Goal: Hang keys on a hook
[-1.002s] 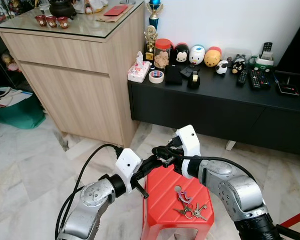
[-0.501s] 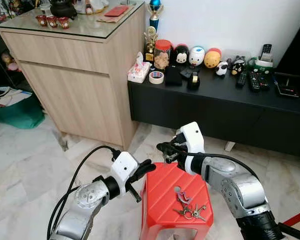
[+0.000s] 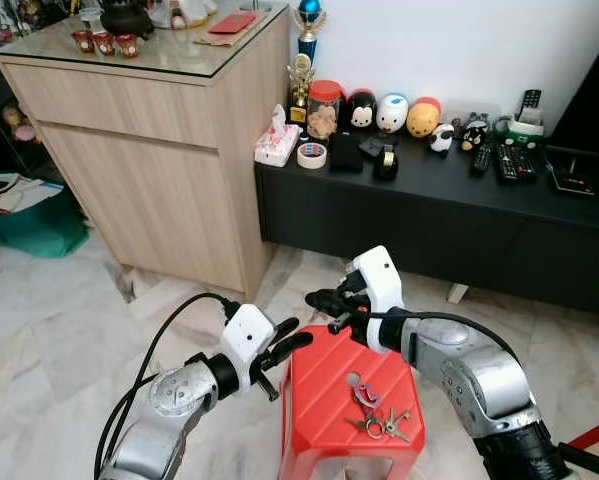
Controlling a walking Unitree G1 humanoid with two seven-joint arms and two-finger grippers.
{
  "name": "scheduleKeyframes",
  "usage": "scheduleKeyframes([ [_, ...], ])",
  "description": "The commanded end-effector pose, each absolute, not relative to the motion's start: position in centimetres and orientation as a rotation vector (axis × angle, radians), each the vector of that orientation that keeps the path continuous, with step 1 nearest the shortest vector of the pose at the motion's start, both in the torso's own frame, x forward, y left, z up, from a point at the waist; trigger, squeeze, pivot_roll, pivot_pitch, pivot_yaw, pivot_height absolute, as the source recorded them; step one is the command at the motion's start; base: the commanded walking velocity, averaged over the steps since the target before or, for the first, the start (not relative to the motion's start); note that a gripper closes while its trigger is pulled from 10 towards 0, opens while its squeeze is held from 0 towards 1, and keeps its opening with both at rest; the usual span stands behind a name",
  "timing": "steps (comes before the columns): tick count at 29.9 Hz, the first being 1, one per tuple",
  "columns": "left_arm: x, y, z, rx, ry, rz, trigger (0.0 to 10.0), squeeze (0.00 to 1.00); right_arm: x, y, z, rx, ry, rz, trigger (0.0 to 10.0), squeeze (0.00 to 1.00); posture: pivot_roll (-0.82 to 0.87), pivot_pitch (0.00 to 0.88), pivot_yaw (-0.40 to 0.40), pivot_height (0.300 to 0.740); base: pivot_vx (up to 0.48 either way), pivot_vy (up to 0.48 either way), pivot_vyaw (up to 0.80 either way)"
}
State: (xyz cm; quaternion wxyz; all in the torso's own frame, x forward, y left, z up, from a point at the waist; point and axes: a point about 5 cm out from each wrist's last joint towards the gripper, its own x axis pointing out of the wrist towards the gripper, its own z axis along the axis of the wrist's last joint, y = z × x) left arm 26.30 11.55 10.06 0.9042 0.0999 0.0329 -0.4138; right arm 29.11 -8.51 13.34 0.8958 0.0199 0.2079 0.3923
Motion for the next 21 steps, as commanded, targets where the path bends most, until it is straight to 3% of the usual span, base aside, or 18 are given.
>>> scheduleKeyframes([
  [1,26.4,11.0,10.9,0.202,0.032,-0.881,10.0,1.00,28.9,-8.4,13.7,0.029,0.421,0.832,10.0,0.00,0.08,0.048,-0.065,0.740,0.000,0.000,0.00],
  [4,26.6,10.9,11.1,0.212,0.013,-0.870,10.0,1.00,28.9,-8.4,13.7,0.027,0.423,0.835,10.0,0.00,0.08,0.044,-0.067,0.740,0.000,0.000,0.00],
  [5,26.7,10.8,11.2,0.210,0.009,-0.870,10.0,0.00,28.9,-8.4,13.7,0.025,0.424,0.840,10.0,0.00,0.08,0.044,-0.067,0.740,0.000,0.000,0.00],
  [21,26.9,9.8,11.2,0.170,0.006,-0.904,10.0,0.00,29.0,-8.4,13.7,0.016,0.423,0.847,10.0,0.00,0.08,0.037,-0.071,0.740,0.000,0.000,0.00],
])
